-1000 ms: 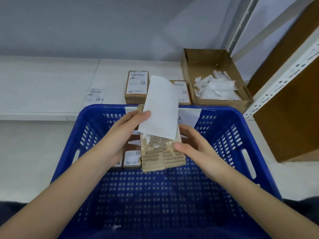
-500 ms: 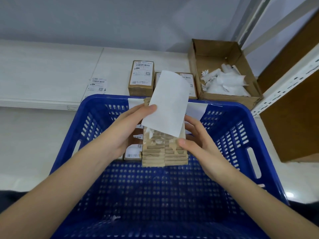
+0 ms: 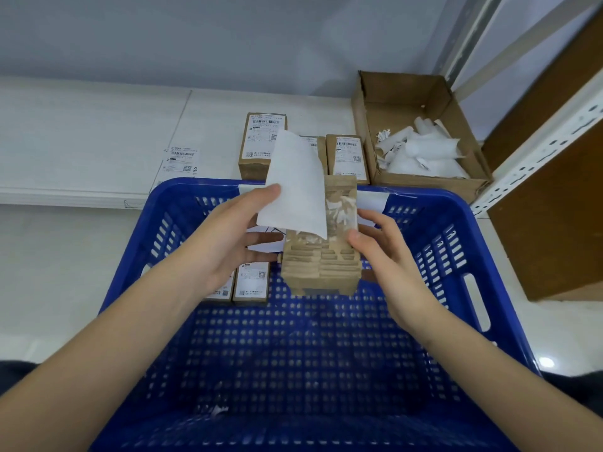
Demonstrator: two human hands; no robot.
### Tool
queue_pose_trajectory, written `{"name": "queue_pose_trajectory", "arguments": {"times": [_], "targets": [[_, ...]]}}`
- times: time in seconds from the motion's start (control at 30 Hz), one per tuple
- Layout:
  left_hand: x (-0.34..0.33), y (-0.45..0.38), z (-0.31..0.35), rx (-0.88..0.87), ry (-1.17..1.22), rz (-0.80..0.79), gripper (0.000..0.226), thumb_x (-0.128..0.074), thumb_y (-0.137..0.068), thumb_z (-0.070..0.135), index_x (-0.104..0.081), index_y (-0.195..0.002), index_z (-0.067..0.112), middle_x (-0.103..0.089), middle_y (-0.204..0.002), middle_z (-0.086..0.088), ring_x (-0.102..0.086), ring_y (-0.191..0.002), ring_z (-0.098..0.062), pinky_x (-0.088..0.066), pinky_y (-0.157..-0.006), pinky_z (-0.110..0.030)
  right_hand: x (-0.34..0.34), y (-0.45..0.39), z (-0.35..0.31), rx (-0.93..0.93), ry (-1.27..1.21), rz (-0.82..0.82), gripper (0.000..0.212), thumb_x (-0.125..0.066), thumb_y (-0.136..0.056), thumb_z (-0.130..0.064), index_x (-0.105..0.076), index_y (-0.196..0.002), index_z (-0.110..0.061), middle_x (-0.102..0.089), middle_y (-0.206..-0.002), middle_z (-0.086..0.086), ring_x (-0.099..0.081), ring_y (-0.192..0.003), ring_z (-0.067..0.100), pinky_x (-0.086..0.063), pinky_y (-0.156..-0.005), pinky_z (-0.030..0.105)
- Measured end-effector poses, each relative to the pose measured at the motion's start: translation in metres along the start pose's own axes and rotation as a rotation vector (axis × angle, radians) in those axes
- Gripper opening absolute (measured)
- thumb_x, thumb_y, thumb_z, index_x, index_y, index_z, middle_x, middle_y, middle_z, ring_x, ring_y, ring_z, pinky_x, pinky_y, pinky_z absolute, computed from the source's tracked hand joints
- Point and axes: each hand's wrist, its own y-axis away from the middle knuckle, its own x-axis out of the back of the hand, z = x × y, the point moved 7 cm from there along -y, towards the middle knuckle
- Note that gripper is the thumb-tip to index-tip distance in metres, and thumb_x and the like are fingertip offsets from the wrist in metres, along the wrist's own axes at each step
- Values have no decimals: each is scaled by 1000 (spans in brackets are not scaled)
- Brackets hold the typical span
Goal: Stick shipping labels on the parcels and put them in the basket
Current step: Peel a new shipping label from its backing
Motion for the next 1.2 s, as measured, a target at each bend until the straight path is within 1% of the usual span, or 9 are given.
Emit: {"name": "queue_pose_trajectory", "arguments": {"times": [0.13, 0.23, 0.43, 0.53, 0.63, 0.77, 0.87, 0.97, 1.2], "targets": [[-4, 5, 4, -87, -47, 8, 28, -59, -91, 35, -66, -112, 18, -72, -107, -2, -69, -100, -20, -56, -85, -42, 5, -3, -1, 32, 25, 81, 41, -66, -85, -29, -51, -124, -34, -56, -126, -10, -64, -100, 6, -57, -82, 32], [8, 9, 17, -253, -60, 138, 10, -61, -91, 22, -68, -92, 15, -70, -94, -1, -66, -96, -17, -58, -82, -37, 9, -3, -1, 91, 109, 95, 39, -68, -82, -32, -54, -118, -42, -54, -129, -14, -60, -111, 13, -54, -90, 40], [19, 24, 41, -594, -470, 355, 19, -70, -83, 11, -58, -71, 18, -59, -64, 14, -53, -61, 4, -40, -60, -6, 3, -6, 1, 95, 158, 17, 40, -67, -76, -48, -54, -113, -58, -53, -135, -5, -52, -123, 20, -47, -99, 46], [6, 35, 37, -680, -723, 393, 19, -69, -81, 16, -55, -69, 21, -61, -66, 15, -56, -65, 0, -44, -62, -16, -5, -6, 4, 95, 162, -65, 48, -66, -75, -52, -51, -120, -62, -39, -146, -15, -36, -138, 18, -39, -108, 47], [-7, 43, 36, -770, -971, 441, 19, -68, -79, 21, -53, -68, 22, -57, -65, 12, -56, -63, -6, -46, -58, -29, -13, -4, 4, 93, 185, -123, 47, -62, -90, -35, -46, -115, -71, -27, -135, -36, -27, -142, 12, -36, -110, 46], [-25, 49, 30, -911, -1176, 432, 14, -59, -76, 26, -48, -68, 23, -51, -64, 10, -52, -56, -10, -43, -44, -28, -18, -2, 8, 105, 216, -138, 46, -58, -93, -31, -45, -126, -61, -35, -145, -18, -35, -136, 8, -37, -111, 41], [-30, 47, 23, -910, -1227, 404, 15, -49, -78, 32, -52, -71, 18, -53, -68, 6, -55, -58, -16, -44, -41, -32, -19, -3, 13, 86, 163, -128, 44, -60, -89, -39, -46, -123, -63, -46, -141, -12, -44, -131, 12, -41, -107, 44], [-29, 42, 19, -877, -1218, 382, 21, -43, -80, 35, -53, -77, 16, -53, -78, 2, -51, -62, -16, -34, -42, -23, -22, -3, 13, 87, 146, -144, 44, -60, -86, -46, -45, -122, -66, -47, -141, -13, -44, -132, 13, -40, -107, 45], [-42, 30, 1, -835, -1129, 221, 18, -56, -83, 25, -54, -94, 11, -52, -112, -8, -59, -92, -24, -46, -69, -32, -25, -2, 14, 140, 186, -168, 50, -56, -80, -54, -42, -128, -62, -49, -139, -12, -44, -131, 11, -37, -109, 44]]}}
